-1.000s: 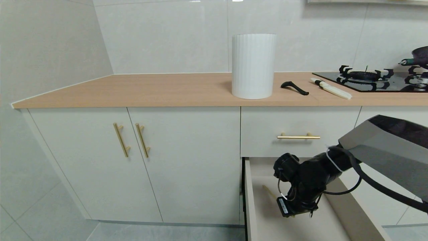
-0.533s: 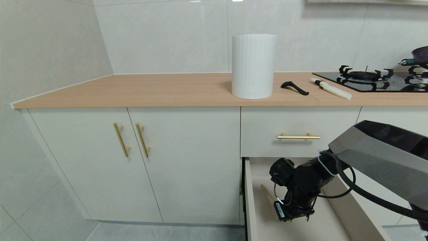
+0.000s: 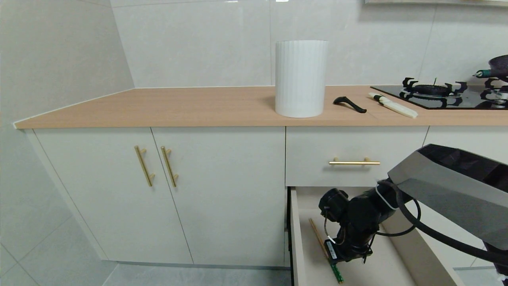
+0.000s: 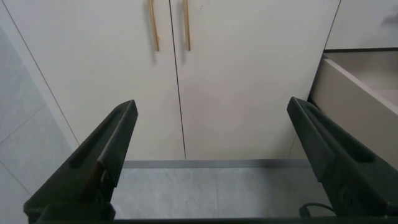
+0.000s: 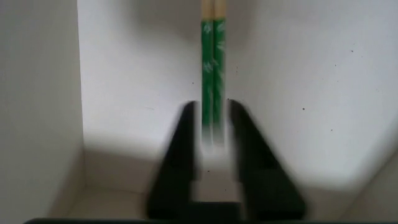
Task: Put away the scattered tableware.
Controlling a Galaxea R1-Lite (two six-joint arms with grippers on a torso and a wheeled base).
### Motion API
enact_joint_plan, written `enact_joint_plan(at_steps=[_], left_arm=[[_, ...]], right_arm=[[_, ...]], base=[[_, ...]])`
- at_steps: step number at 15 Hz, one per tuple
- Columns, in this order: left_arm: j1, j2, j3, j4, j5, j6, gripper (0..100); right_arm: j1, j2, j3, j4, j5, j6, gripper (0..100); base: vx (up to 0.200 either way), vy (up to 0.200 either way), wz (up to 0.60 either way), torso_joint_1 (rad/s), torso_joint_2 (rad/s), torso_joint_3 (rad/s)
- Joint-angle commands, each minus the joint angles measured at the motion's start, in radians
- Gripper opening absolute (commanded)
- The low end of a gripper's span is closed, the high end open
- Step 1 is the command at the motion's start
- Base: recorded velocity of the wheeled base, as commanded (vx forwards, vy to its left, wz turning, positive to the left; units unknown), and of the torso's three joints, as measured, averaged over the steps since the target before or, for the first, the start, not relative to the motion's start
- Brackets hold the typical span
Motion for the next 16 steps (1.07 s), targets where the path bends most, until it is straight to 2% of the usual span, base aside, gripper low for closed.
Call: enact_joint_plan(at_steps=[1,8,13,16], left_arm=[[0.000,0.000,0.000,0.000,0.000,0.000,100],[0.000,0.000,0.000,0.000,0.000,0.000,100],[0.000,0.000,0.000,0.000,0.000,0.000,100],[0.000,0.000,0.000,0.000,0.000,0.000,100]], right_arm=[[0.001,-0.001,0.001,0.000,-0.001,-0.001,100],[0.001,-0.032,0.009,0.008,-0.002,0.004,100],[-0.001,-0.222,0.018,0.095,-0.002,0.025,100],[-0.009,-0.411,0.061,0.137,-0.005,0.027,100]], base=[[0.000,0.000,0.00,0.000,0.00,0.000],[0.000,0.000,0.00,0.000,0.00,0.000],[0.000,0.000,0.00,0.000,0.00,0.000],[0.000,0.000,0.00,0.000,0.00,0.000]])
